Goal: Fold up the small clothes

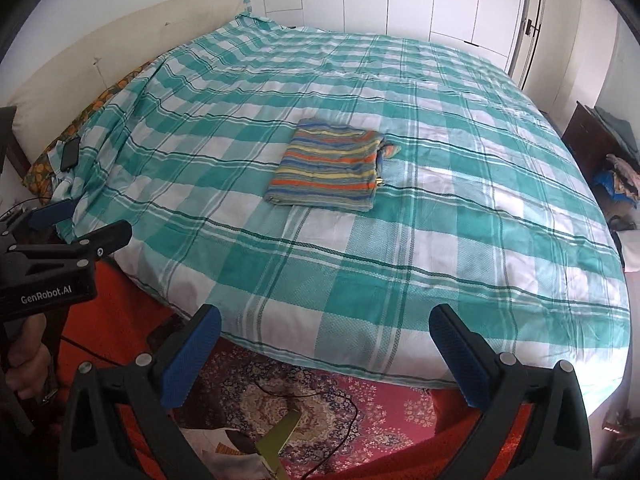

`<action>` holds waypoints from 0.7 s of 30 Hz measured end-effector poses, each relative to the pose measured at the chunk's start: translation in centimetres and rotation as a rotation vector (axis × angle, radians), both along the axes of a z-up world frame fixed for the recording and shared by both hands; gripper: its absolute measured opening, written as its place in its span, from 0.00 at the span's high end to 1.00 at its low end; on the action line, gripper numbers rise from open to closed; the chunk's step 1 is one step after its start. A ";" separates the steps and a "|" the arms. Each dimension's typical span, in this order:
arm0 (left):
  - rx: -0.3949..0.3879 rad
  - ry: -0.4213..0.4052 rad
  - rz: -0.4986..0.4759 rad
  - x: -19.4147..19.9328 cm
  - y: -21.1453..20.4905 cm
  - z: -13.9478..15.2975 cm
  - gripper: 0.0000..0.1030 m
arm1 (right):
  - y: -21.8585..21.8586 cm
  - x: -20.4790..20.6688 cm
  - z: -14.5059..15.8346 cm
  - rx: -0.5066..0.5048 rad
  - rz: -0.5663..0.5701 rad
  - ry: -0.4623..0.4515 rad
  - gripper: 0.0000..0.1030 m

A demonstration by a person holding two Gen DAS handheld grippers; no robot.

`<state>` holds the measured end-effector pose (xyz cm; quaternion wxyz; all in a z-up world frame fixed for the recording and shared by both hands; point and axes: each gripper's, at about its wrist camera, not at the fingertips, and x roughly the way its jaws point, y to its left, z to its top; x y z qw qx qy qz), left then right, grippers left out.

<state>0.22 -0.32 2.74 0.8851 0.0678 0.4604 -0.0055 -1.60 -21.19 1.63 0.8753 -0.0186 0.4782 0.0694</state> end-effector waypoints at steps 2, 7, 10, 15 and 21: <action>-0.002 0.007 -0.006 0.0 -0.2 -0.1 0.01 | 0.0 -0.1 0.3 -0.014 -0.003 -0.006 0.00; -0.009 0.011 -0.005 -0.3 -0.2 -0.2 0.01 | 0.4 -0.3 0.6 -0.028 0.001 -0.008 0.00; -0.009 0.012 -0.007 -0.2 0.0 -0.2 0.01 | 0.7 -0.4 0.5 -0.034 0.005 -0.005 0.00; -0.013 0.020 -0.004 -0.4 -0.2 -0.3 0.01 | 1.2 -0.5 0.4 -0.044 0.009 -0.010 0.00; -0.014 0.021 -0.002 -0.4 -0.3 -0.3 0.01 | 1.1 -0.5 0.4 -0.048 0.007 -0.007 0.00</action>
